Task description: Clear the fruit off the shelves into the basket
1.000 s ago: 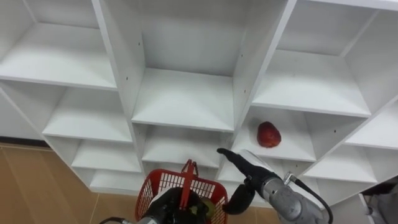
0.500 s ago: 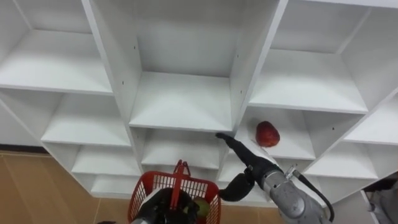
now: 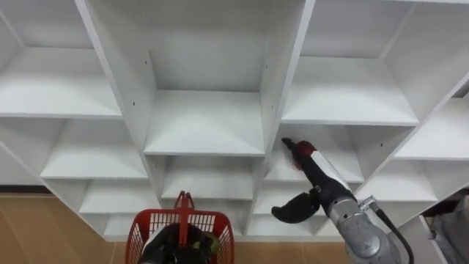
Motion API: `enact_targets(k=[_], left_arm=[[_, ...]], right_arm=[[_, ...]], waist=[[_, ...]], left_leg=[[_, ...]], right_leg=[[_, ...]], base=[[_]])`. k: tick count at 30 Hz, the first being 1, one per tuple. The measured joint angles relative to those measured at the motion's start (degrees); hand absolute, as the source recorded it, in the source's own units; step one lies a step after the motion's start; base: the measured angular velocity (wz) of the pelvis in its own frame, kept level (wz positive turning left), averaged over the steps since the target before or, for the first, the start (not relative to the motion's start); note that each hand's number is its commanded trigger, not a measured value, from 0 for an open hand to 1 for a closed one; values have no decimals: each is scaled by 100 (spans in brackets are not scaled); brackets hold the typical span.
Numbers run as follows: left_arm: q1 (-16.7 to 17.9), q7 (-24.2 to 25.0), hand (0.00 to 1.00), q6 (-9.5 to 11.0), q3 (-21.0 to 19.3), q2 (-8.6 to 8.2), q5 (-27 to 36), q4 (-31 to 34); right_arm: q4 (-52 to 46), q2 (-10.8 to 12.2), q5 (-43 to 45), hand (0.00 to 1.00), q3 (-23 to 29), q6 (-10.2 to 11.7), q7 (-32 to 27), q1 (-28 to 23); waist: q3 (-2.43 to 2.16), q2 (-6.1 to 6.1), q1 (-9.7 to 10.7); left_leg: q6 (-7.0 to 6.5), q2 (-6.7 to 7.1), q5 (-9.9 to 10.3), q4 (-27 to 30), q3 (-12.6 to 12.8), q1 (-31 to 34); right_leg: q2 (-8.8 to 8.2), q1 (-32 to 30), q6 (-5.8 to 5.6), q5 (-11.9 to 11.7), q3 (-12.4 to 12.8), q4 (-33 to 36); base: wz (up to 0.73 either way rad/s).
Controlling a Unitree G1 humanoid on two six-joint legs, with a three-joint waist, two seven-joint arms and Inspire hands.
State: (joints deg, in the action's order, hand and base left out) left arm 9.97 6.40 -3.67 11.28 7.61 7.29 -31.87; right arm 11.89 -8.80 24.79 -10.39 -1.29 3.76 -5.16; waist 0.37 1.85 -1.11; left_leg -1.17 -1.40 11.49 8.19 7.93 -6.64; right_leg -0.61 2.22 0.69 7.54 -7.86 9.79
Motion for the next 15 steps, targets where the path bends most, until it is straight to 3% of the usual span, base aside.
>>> enact_targets(k=[7, 15], left_arm=[[102, -4, 100, 11, -300, -14, -3, -6], [104, -83, 100, 27, -451, -18, -3, -231]], right_arm=[[-188, 2, 0, 0, 181, 75, -131, -218], [-187, -25, -27, 0, 532, 75, -188, -233]], waist=[[-22, -93, 92], [-23, -34, 155]], left_leg=[[0, -10, 0, -2, 97, -68], [-10, -1, 13, -52, 138, -180]], right_leg=[[-10, 3, 1, 1, 81, 15], [-3, 13, -7, 2, 180, 24]], base=[[-6], [-6]])
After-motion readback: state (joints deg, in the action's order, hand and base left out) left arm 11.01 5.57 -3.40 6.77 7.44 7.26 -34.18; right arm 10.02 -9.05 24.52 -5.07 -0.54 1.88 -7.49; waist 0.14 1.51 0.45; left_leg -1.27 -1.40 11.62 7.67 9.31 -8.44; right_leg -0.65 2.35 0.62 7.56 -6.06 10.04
